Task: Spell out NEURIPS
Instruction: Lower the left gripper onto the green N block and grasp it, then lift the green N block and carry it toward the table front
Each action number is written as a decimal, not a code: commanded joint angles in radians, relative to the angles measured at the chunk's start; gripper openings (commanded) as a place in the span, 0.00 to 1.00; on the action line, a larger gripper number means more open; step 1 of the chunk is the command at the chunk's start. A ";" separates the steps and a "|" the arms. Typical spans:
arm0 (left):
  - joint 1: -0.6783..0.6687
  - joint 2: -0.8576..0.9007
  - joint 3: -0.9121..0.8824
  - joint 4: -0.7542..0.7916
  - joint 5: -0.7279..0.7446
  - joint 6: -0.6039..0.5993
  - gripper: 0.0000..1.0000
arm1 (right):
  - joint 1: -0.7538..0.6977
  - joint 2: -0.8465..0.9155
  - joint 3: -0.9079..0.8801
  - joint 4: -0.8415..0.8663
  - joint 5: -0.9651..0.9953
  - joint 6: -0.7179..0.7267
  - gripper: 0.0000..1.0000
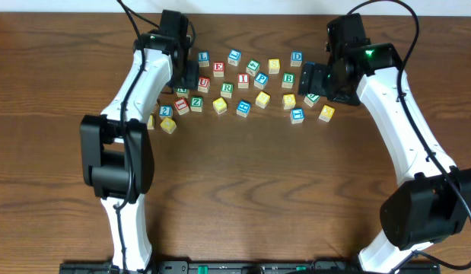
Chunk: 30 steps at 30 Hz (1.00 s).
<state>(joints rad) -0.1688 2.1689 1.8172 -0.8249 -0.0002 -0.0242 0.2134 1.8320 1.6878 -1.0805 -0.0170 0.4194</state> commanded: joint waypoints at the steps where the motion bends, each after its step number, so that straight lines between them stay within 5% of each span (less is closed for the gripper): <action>1: 0.009 0.034 0.006 0.015 -0.011 0.029 0.63 | -0.002 0.003 0.018 -0.002 0.015 -0.009 0.94; 30: 0.011 0.132 0.005 0.082 -0.012 0.031 0.50 | -0.002 0.003 0.018 -0.002 0.019 -0.009 0.94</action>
<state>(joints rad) -0.1638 2.2894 1.8172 -0.7521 -0.0002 0.0013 0.2134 1.8320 1.6878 -1.0809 -0.0097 0.4168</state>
